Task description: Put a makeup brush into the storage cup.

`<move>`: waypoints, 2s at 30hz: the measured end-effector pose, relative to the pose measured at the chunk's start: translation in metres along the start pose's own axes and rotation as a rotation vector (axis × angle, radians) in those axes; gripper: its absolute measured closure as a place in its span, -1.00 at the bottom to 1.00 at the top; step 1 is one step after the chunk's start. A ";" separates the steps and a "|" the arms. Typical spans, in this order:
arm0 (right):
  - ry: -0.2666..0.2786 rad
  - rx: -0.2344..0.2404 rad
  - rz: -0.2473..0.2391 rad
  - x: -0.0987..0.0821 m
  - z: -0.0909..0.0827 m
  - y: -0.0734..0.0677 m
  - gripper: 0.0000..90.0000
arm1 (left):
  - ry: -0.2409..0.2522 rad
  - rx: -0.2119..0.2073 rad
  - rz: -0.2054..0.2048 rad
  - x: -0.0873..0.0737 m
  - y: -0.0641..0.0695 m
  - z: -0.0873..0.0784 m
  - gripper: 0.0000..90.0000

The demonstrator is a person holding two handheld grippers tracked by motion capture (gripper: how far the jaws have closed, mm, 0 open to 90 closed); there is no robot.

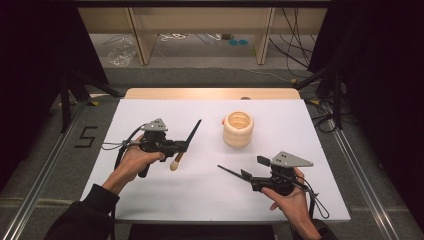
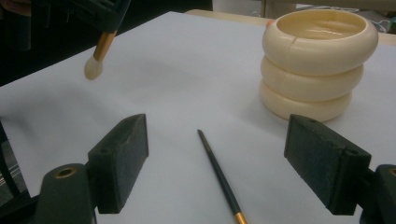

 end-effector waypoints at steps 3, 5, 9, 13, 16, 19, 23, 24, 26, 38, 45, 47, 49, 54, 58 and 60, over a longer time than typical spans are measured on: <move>-0.010 0.013 0.026 0.001 0.000 -0.001 -0.50 | 0.037 -0.002 -0.013 0.000 0.002 -0.003 0.75; -0.004 0.005 0.017 0.002 0.000 0.000 -0.50 | 0.053 -0.004 -0.030 0.000 0.003 -0.005 0.75; -0.007 0.015 0.018 0.002 0.002 -0.001 -0.50 | 0.045 -0.006 -0.027 -0.003 0.005 -0.005 0.75; -0.006 0.026 0.015 0.003 0.005 -0.002 -0.50 | 0.055 -0.015 -0.032 -0.005 0.008 -0.003 0.75; -0.027 0.005 -0.009 0.004 0.004 -0.002 -0.50 | 0.043 -0.009 -0.018 -0.006 0.011 -0.003 0.75; -0.023 0.029 -0.008 0.007 0.007 -0.005 -0.50 | 0.026 -0.009 0.009 -0.008 0.013 -0.002 0.75; -0.030 0.043 -0.064 0.014 0.008 -0.008 -0.51 | -0.017 -0.002 0.070 -0.015 0.020 0.000 0.75; -0.034 0.045 -0.078 0.016 0.008 -0.009 -0.51 | -0.027 -0.009 0.080 -0.016 0.023 0.000 0.75; -0.054 0.046 -0.115 0.019 0.007 -0.011 -0.51 | -0.045 -0.006 0.108 -0.019 0.028 0.001 0.75; -0.243 0.141 -0.239 0.023 0.013 -0.019 -0.44 | -0.140 -0.033 0.240 -0.033 0.047 0.002 0.75; -0.350 0.189 -0.295 0.029 0.017 -0.026 -0.43 | -0.201 -0.048 0.327 -0.041 0.057 0.002 0.75; -0.382 0.202 -0.313 0.030 0.019 -0.028 -0.43 | -0.214 -0.058 0.346 -0.042 0.060 0.001 0.75; -0.404 0.208 -0.327 0.031 0.022 -0.029 -0.43 | -0.230 -0.059 0.367 -0.043 0.062 0.001 0.75; -0.473 0.226 -0.353 0.033 0.027 -0.034 -0.38 | -0.269 -0.054 0.430 -0.045 0.065 0.002 0.75; -0.500 0.242 -0.372 0.036 0.031 -0.038 -0.35 | -0.287 -0.057 0.456 -0.048 0.071 0.003 0.75; -0.517 0.248 -0.385 0.036 0.034 -0.039 -0.31 | -0.328 -0.053 0.518 -0.048 0.071 0.002 0.75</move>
Point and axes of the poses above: each handheld gripper's, and its own axes: z roughly forward along the jaws, x roughly out of its top, y roughly to its right, the point moved 5 cm from there along z, roughly forward along the jaws, and after that the axes turned 7 degrees about x, right-handed, at the moved point
